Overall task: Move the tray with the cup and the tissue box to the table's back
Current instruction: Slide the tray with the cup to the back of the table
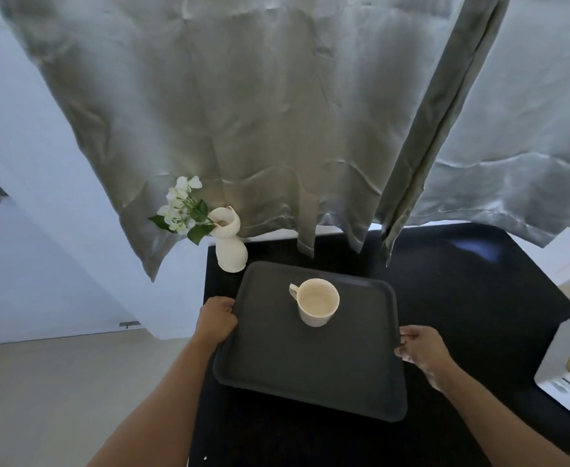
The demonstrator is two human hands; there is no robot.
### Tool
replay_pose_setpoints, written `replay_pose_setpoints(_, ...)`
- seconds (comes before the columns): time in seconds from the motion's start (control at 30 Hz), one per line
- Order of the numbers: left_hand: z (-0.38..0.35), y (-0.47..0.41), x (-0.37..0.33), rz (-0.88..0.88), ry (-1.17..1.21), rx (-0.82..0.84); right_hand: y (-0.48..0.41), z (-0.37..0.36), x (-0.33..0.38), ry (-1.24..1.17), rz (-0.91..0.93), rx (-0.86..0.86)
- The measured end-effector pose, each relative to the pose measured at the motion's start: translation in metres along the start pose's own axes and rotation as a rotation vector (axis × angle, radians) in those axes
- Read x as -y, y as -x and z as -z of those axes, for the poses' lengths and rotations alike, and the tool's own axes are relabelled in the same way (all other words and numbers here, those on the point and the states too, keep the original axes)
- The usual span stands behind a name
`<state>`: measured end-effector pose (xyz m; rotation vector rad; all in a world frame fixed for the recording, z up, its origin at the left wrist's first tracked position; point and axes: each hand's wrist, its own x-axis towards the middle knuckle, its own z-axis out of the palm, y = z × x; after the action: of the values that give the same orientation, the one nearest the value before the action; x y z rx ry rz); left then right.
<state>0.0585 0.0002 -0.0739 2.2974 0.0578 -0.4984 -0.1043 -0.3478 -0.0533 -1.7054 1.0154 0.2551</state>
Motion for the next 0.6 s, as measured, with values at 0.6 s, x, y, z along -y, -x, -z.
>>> replay_pose_setpoints(0.6, -0.063, -0.027, -0.044, 0.16, 0.061, -0.126, -0.142, 0.05, 0.057, 0.27, 0.143, 0.258)
